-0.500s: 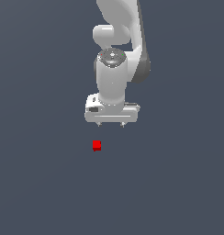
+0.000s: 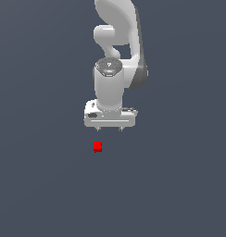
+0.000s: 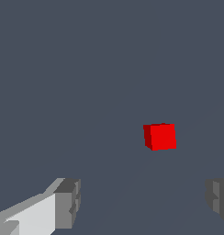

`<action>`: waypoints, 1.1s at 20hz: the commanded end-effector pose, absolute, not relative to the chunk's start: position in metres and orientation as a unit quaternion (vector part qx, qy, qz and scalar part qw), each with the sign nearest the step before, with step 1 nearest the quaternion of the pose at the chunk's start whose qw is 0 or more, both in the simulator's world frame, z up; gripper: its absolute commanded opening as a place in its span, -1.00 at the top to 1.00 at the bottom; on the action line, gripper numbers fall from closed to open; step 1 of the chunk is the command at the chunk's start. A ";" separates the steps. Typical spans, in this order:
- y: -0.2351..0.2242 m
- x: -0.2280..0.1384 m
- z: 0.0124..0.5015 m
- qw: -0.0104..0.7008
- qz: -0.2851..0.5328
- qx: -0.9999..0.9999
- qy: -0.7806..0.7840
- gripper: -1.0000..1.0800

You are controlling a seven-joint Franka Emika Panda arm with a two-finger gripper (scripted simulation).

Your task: Pick up the red cube and move it to a goal position.

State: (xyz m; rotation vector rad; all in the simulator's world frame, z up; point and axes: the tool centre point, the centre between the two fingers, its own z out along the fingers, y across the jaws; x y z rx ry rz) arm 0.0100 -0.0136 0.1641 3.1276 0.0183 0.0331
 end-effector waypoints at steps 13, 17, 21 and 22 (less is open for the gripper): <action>-0.065 0.021 0.052 0.001 0.002 0.999 0.040 -0.92; -0.074 0.024 0.032 0.000 0.001 0.999 0.046 -0.92; -0.079 0.026 0.022 0.000 0.000 0.999 0.049 -0.92; -0.079 0.027 0.021 0.000 0.000 0.999 0.050 -0.92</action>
